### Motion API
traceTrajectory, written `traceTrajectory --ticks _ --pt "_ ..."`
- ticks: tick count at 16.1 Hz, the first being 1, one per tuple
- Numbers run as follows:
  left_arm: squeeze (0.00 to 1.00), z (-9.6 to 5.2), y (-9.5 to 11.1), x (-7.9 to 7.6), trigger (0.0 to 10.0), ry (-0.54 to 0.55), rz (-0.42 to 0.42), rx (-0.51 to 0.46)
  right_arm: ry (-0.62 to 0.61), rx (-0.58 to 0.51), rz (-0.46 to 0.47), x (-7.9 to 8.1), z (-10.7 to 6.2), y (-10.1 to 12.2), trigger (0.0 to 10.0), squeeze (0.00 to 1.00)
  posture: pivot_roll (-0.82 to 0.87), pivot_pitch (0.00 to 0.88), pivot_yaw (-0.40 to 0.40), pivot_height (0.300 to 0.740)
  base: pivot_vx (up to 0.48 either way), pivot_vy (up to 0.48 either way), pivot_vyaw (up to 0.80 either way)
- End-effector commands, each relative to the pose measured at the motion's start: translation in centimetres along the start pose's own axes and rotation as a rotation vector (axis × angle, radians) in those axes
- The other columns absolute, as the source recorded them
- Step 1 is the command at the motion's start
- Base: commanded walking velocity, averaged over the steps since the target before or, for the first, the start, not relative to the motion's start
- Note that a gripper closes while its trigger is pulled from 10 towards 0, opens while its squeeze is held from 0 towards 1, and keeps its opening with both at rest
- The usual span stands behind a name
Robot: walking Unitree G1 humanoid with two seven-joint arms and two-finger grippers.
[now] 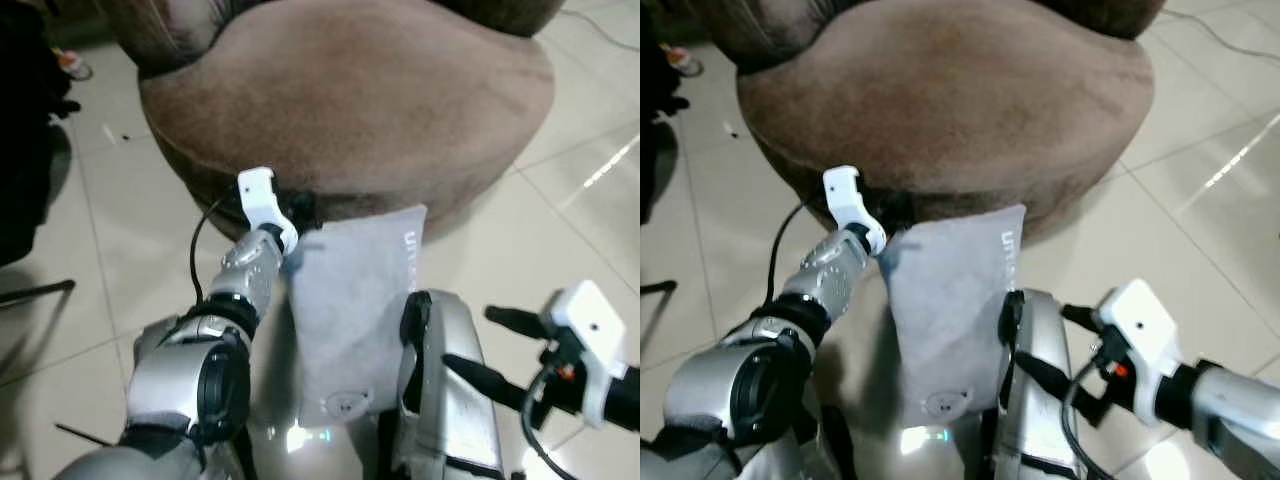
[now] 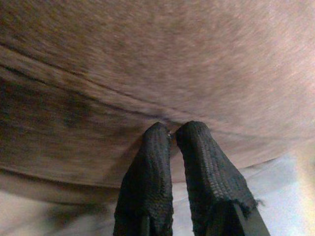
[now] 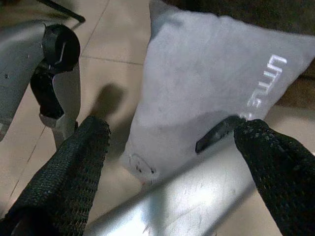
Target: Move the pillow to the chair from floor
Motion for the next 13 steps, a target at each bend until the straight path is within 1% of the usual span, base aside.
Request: traceTrajectory --ticks 1,2,3,4,5,6,7,8,9,11,13 --pt "0.00 -0.1 -0.7 0.2 0.0 0.014 0.034 0.041 -0.012 0.003 0.002 -0.1 0.0 -0.2 10.0 0.00 -0.46 0.130 0.018 0.386 0.000 0.000 0.00" --pt "0.00 -0.3 -1.0 0.9 10.0 0.046 0.266 0.092 -0.012 -0.001 -0.002 -0.3 0.2 -0.1 10.0 0.00 -0.46 0.129 0.021 0.386 0.000 0.000 0.00" --pt "0.36 -0.3 -0.9 1.3 10.0 0.066 0.363 0.103 -0.012 -0.002 -0.004 -0.3 0.3 -0.1 10.0 0.00 -0.46 0.129 0.022 0.386 0.000 0.000 0.00" --pt "1.00 -0.3 -0.6 1.2 10.0 0.040 0.487 0.092 -0.013 -0.004 -0.007 -0.3 0.4 -0.2 10.0 0.00 -0.46 0.132 0.024 0.386 0.000 0.000 0.00" --pt "1.00 -0.2 -0.5 0.9 8.3 0.012 0.547 0.083 -0.016 -0.005 -0.010 -0.4 0.5 -0.2 10.0 0.00 -0.46 0.132 0.029 0.386 0.000 0.000 0.00" --pt "1.00 -0.3 -0.5 0.9 6.7 0.010 0.550 0.087 -0.018 -0.007 -0.010 -0.4 0.5 -0.2 10.0 0.00 -0.46 0.131 0.031 0.386 0.000 0.000 0.00" --pt "1.00 -0.3 -0.8 1.1 9.2 0.009 0.551 0.102 -0.021 -0.011 -0.011 -0.5 0.6 -0.2 10.0 0.00 -0.46 0.132 0.036 0.386 0.000 0.000 0.00" --pt "1.00 -0.5 -1.5 1.1 10.0 -0.037 0.537 0.150 -0.023 -0.015 -0.011 -0.5 0.7 -0.2 10.0 0.00 -0.46 0.133 0.037 0.386 0.000 0.000 0.00" --pt "1.00 -0.6 -2.1 1.1 10.0 -0.083 0.555 0.199 -0.023 -0.016 -0.011 -0.4 0.7 -0.2 10.0 0.00 -0.46 0.136 0.039 0.386 0.000 0.000 0.00" --pt "1.00 -0.9 -2.0 2.6 10.0 -0.046 0.622 0.228 -0.026 -0.010 -0.011 -0.4 0.6 -0.4 10.0 0.00 -0.46 0.136 0.039 0.386 0.000 0.000 0.00" --pt "1.00 -1.2 -1.9 3.6 10.0 -0.019 0.675 0.249 -0.033 -0.002 -0.014 -0.5 0.4 -0.5 10.0 0.00 -0.47 0.141 0.037 0.386 0.000 0.000 0.00"
Point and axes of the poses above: a point about 5 cm out from each wrist's last joint towards the gripper, its own z axis pointing out of the wrist towards the gripper, its own y axis along the axis of the wrist's last joint, x = y × z, the point moved 3 cm from there along z, pointing out of the wrist towards the gripper, and after that the axes turned 10 degrees about z, right-handed, at the moved point
